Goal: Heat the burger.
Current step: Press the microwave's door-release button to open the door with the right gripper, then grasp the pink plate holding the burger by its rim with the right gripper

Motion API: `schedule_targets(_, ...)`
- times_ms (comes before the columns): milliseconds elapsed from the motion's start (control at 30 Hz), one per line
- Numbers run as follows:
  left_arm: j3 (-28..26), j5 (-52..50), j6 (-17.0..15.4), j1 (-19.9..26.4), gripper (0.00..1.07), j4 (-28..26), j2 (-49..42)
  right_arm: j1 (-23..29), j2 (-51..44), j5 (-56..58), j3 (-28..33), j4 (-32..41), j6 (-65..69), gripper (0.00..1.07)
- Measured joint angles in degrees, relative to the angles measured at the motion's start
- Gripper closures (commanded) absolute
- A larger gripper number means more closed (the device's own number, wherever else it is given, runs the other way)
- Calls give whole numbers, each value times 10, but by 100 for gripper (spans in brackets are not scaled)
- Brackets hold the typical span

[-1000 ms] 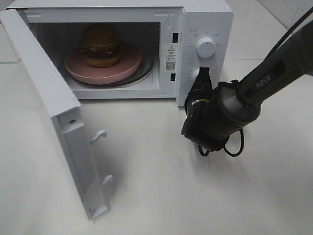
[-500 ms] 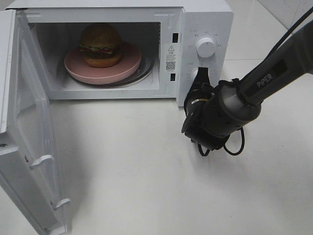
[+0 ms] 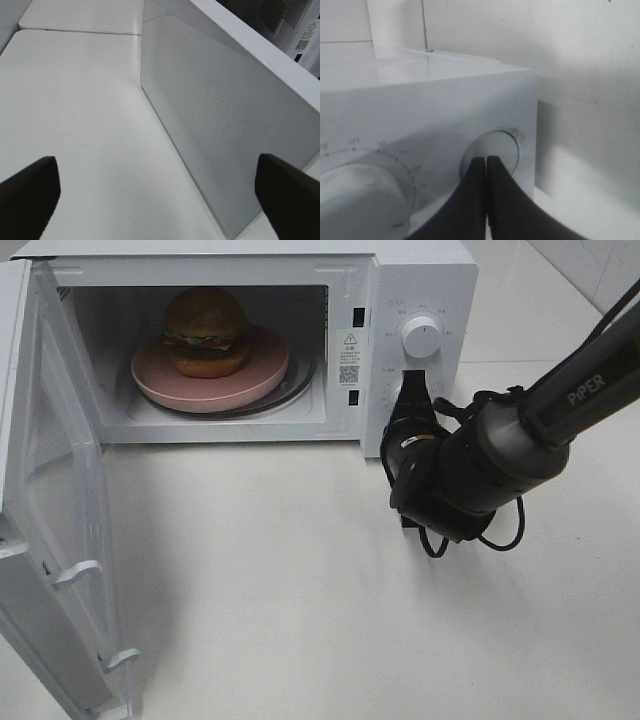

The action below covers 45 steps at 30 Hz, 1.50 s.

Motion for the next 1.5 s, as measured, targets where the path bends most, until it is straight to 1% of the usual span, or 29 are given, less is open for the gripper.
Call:
schedule_targets(200, 0, 0, 0, 0, 9, 0, 0, 9, -23, 37, 21, -7, -41, 107)
schedule_targets(267, 0, 0, 0, 0, 9, 0, 0, 9, -44, 77, 41, -7, -74, 107)
schedule_targets(367, 0, 0, 0, 0, 9, 0, 0, 9, -52, 85, 46, -7, -86, 107)
schedule_targets(433, 0, 0, 0, 0, 9, 0, 0, 9, -76, 100, 62, -7, -132, 107)
schedule_targets(467, 0, 0, 0, 0, 9, 0, 0, 9, -76, 100, 62, -7, -132, 107)
schedule_targets(533, 0, 0, 0, 0, 9, 0, 0, 9, -119, 148, 74, -7, -241, 107)
schedule_targets(633, 0, 0, 0, 0, 9, 0, 0, 9, -128, 164, 75, -7, -268, 107)
schedule_targets(700, 0, 0, 0, 0, 9, 0, 0, 9, -171, 233, 77, -9, -408, 107)
schedule_targets(800, 0, 0, 0, 0, 9, 0, 0, 9, -180, 248, 77, -9, -434, 107)
schedule_targets(867, 0, 0, 0, 0, 9, 0, 0, 9, -210, 323, 77, -9, -545, 106)
schedule_targets(933, 0, 0, 0, 0, 9, 0, 0, 9, -218, 338, 77, -9, -571, 106)
schedule_targets(967, 0, 0, 0, 0, 9, 0, 0, 9, -232, 377, 77, -9, -618, 106)
schedule_targets(1000, 0, 0, 0, 0, 9, 0, 0, 9, -232, 377, 77, -9, -618, 106)
schedule_targets(1033, 0, 0, 0, 0, 9, 0, 0, 9, -243, 413, 77, -9, -658, 106)
schedule_targets(1100, 0, 0, 0, 0, 9, 0, 0, 9, -249, 433, 77, -9, -674, 106)
schedule_targets(1133, 0, 0, 0, 0, 9, 0, 0, 9, -260, 475, 77, -9, -710, 106)
schedule_targets(1167, 0, 0, 0, 0, 9, 0, 0, 9, -260, 475, 77, -9, -710, 106)
schedule_targets(1200, 0, 0, 0, 0, 9, 0, 0, 9, -266, 515, 75, -17, -737, 106)
schedule_targets(1267, 0, 0, 0, 0, 9, 0, 0, 9, -269, 534, 73, -24, -745, 106)
schedule_targets(1300, 0, 0, 0, 0, 9, 0, 0, 9, -273, 579, 65, -52, -752, 106)
schedule_targets(1333, 0, 0, 0, 0, 9, 0, 0, 9, -273, 579, 65, -52, -752, 106)
schedule_targets(1367, 0, 0, 0, 0, 9, 0, 0, 9, -273, 599, 60, -70, -753, 106)
schedule_targets(1400, 0, 0, 0, 0, 9, 0, 0, 9, -274, 648, 46, -112, -753, 106)
schedule_targets(1500, 0, 0, 0, 0, 9, 0, 0, 9, -274, 674, 37, -131, -753, 106)
